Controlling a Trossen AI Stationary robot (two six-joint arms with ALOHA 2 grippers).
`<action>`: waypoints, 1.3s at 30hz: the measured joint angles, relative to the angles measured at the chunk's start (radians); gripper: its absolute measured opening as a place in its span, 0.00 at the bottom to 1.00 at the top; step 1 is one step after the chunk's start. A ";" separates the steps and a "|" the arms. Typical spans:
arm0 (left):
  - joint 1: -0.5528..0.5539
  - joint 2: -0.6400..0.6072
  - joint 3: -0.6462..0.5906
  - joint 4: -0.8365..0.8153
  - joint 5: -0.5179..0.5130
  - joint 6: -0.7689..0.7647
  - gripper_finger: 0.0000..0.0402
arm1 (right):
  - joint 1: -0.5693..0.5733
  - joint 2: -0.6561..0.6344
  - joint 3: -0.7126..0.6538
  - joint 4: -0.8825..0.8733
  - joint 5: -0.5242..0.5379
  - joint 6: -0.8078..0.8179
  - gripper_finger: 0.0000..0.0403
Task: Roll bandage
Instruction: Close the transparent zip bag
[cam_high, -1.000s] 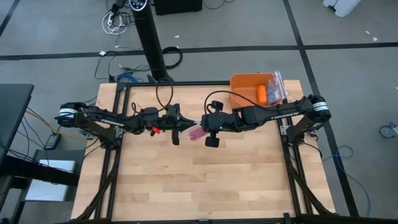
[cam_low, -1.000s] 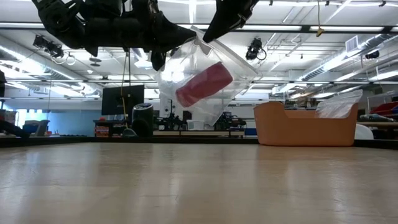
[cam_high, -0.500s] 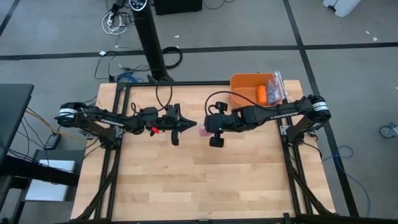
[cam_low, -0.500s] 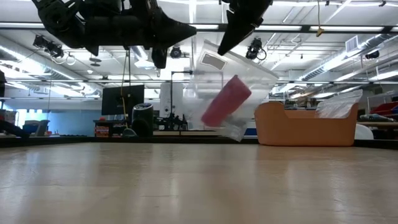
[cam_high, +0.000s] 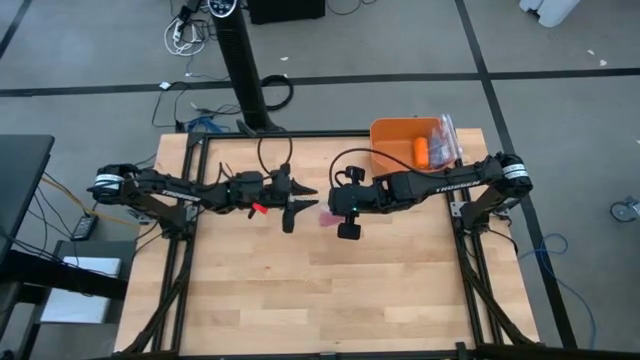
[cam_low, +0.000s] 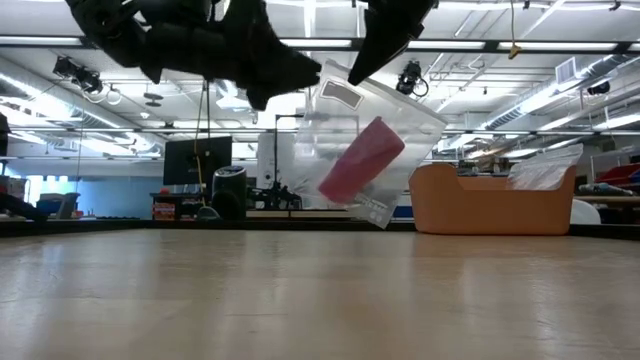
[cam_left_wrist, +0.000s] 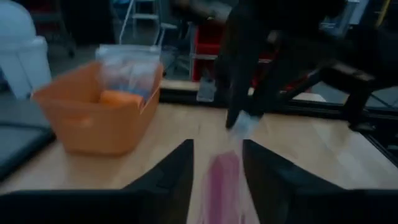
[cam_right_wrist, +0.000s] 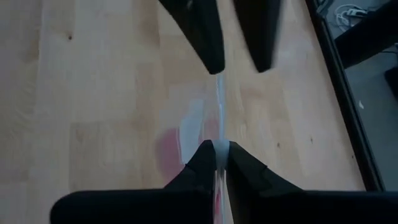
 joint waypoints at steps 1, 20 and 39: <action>0.000 0.000 0.011 -0.001 0.013 0.020 0.38 | 0.000 0.000 0.000 0.000 -0.005 0.000 0.04; 0.000 0.064 0.167 -0.206 0.075 0.140 0.40 | 0.003 0.000 0.000 0.002 -0.009 -0.004 0.04; -0.026 0.110 0.165 -0.156 0.040 0.218 0.01 | 0.004 -0.002 0.004 -0.029 -0.006 0.005 0.04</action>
